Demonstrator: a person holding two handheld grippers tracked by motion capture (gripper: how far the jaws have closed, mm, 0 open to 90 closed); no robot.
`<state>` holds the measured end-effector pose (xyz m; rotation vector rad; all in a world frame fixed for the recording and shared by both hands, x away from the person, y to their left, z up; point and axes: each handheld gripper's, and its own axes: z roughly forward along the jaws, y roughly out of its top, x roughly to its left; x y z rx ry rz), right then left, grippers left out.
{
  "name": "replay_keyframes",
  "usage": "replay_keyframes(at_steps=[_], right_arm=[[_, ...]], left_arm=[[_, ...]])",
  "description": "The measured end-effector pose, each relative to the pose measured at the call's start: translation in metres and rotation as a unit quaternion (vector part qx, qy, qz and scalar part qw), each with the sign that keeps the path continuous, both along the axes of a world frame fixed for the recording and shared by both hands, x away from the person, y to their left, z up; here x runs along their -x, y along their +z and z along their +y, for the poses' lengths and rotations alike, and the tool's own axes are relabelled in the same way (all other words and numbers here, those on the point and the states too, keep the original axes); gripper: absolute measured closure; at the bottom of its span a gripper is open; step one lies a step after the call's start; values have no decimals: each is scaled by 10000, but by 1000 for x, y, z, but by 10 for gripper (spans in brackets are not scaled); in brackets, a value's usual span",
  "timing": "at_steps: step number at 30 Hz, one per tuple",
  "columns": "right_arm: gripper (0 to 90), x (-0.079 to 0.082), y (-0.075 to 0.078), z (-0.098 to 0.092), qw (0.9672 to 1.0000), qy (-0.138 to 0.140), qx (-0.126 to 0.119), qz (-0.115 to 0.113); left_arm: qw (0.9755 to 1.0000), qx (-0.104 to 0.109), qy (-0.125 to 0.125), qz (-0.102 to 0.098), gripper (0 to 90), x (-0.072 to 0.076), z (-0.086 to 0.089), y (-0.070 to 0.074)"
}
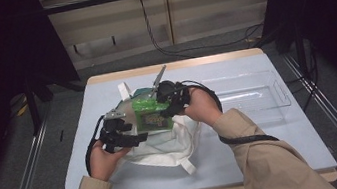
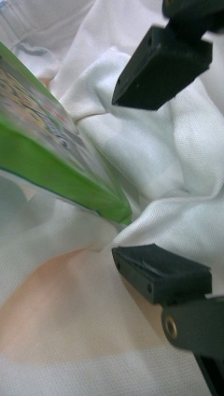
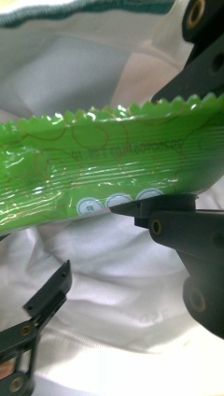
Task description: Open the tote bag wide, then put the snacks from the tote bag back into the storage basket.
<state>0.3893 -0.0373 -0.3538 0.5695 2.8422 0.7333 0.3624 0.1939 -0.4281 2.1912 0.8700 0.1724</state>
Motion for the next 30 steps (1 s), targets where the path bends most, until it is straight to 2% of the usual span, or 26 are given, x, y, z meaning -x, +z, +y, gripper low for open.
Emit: replay_keyframes(at_steps=[2, 3, 6, 9, 14, 16, 18, 20, 22, 30], right_arm=[[750, 0, 3, -1, 10000, -10, -20, 9], [750, 1, 5, -1, 9999, -88, -3, 78], [751, 1, 9, -3, 10000, -31, 49, 33], [751, 2, 15, -6, 10000, -58, 52, -7], [751, 5, 23, -12, 9999, -69, 76, 75], [751, 8, 26, -14, 9999, -66, 53, 59], [751, 8, 30, -17, 9999, -6, 73, 138], [751, 8, 32, -20, 9999, 8, 79, 101], [751, 8, 34, -22, 9997, -42, 69, 217], [750, 8, 38, -25, 9994, 136, 68, 317]], left_arm=[[9999, -81, 0, -129, 170, 1, -1, 0], [9999, -41, 11, -109, 158, 0, -2, 0], [9999, 101, 31, -21, 133, -1, -1, -1], [9999, 148, 38, -3, 112, -1, 0, -1], [9998, 192, 78, -10, 103, -1, -1, -1], [9999, 155, 50, -2, 98, -1, -1, -1], [10000, 86, -16, -36, 97, 0, -2, -1], [9999, 141, -30, -72, 93, 1, -2, -1], [9998, 161, -103, -60, 88, 2, -2, 0], [9999, 63, -88, -17, 88, 3, -3, -1]])
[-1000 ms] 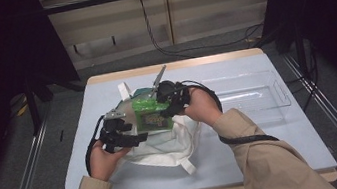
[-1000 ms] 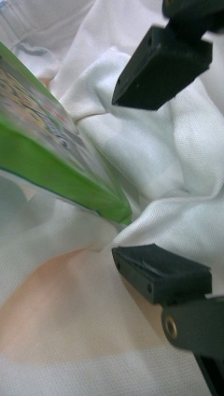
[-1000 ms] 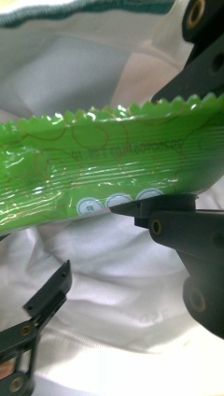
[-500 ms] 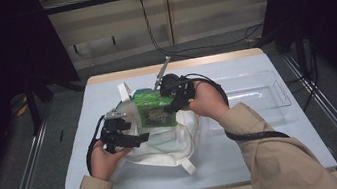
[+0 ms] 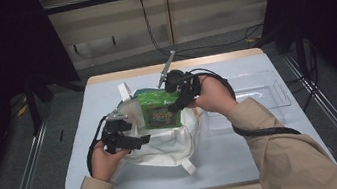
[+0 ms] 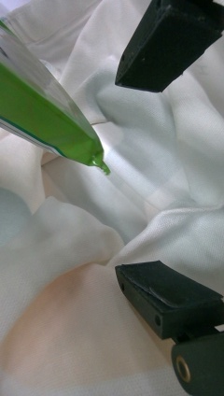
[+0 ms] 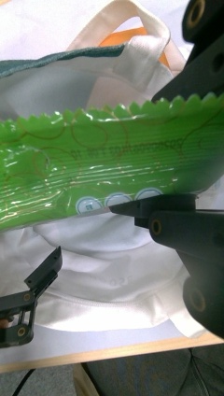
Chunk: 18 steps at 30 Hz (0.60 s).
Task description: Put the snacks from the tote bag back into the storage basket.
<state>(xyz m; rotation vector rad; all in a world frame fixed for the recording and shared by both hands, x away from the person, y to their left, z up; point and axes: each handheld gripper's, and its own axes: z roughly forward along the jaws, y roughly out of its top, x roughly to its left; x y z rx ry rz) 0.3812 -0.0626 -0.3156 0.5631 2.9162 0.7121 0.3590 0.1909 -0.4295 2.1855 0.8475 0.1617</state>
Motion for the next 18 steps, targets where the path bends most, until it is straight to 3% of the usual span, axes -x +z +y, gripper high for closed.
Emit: replay_keyframes(at_steps=[4, 18], right_arm=[[750, 2, 2, -3, 10000, 19, 0, 22], [753, 4, 12, -25, 9997, -108, 43, 217]], left_arm=[[9999, 79, -63, 54, 95, 0, -1, -1], [9999, -19, -64, 76, 103, 0, -4, -3]])
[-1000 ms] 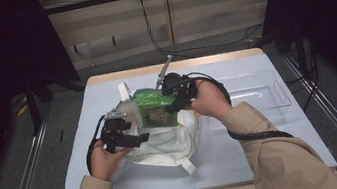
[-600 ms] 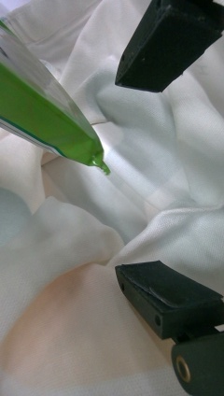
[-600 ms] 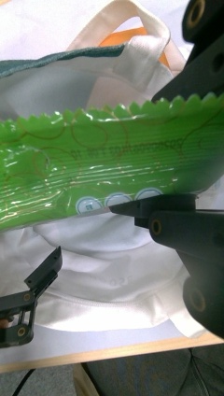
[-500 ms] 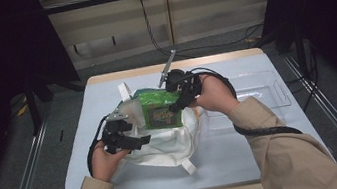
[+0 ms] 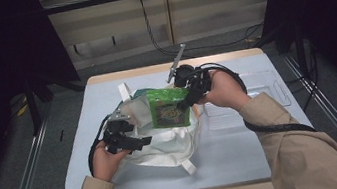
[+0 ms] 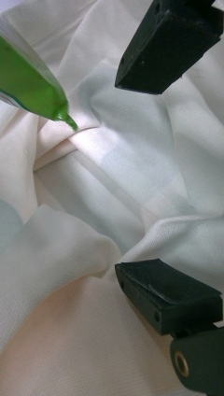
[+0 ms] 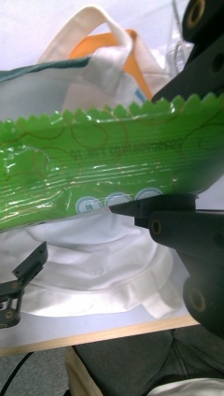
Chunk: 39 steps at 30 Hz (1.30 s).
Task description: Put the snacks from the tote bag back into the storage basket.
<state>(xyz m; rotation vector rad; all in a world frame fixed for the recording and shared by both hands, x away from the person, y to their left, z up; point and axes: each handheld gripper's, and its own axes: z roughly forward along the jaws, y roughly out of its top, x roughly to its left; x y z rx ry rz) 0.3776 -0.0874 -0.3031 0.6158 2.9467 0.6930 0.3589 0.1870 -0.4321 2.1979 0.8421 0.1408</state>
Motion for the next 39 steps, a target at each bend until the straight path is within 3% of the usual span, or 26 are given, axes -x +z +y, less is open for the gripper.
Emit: replay_keyframes(at_steps=[8, 26, 39], right_arm=[[756, -2, 10, -13, 9996, -127, -201, 123], [759, -6, 31, -32, 9995, -218, -96, 230], [760, -9, 34, -53, 9991, -290, -115, 270]], left_arm=[[10000, 1, -6, 4, 107, -1, 1, 0], [10000, 9, -41, 3, 110, -1, -1, -1], [10000, -7, -8, 1, 110, 0, -1, 0]])
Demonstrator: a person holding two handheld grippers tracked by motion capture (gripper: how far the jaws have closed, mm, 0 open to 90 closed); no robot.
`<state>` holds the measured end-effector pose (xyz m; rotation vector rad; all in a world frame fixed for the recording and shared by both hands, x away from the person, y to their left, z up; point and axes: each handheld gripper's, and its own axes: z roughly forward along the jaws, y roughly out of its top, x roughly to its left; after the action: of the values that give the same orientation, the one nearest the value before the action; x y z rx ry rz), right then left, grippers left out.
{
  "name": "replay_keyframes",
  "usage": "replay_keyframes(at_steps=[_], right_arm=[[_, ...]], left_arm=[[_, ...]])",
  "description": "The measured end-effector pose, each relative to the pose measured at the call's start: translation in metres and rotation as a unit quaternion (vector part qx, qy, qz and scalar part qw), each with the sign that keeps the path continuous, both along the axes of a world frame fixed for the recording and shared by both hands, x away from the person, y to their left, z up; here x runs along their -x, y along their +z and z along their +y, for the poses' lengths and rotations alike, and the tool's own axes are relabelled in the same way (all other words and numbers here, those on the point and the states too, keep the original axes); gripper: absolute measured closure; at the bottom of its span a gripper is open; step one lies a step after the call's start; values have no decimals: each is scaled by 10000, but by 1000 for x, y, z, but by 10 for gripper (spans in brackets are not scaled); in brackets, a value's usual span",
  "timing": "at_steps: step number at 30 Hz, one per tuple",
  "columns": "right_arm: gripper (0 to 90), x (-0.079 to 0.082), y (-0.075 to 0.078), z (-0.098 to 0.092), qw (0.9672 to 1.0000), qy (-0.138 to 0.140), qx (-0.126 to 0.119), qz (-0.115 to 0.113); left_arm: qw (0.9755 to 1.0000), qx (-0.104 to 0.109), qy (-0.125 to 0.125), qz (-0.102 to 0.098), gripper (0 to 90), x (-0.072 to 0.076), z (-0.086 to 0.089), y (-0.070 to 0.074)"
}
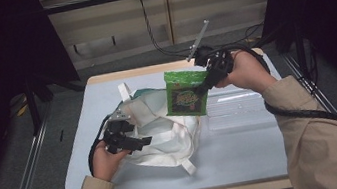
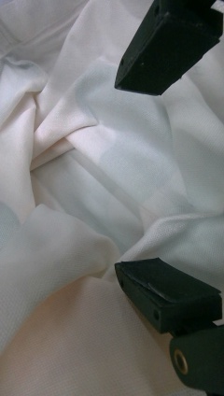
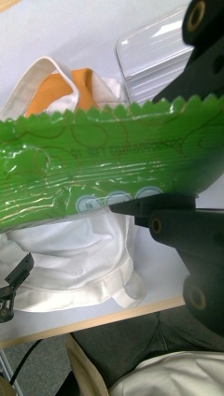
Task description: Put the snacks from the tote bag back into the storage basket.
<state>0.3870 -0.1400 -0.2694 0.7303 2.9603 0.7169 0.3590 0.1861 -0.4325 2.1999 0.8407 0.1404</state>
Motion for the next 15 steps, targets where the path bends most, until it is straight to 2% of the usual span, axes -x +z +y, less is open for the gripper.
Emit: replay_keyframes(at_steps=[4, 7, 15], right_arm=[[760, 1, 2, -5, 10000, -47, 12, -24], [760, 1, 4, -10, 10000, -55, 3, -42], [760, 3, 9, -20, 9999, -115, 9, -67]], left_arm=[[10000, 14, -3, -10, 109, 0, 0, 0], [10000, -76, -55, -22, 109, 0, 0, 0], [10000, -63, -44, -12, 109, -1, -1, 0]])
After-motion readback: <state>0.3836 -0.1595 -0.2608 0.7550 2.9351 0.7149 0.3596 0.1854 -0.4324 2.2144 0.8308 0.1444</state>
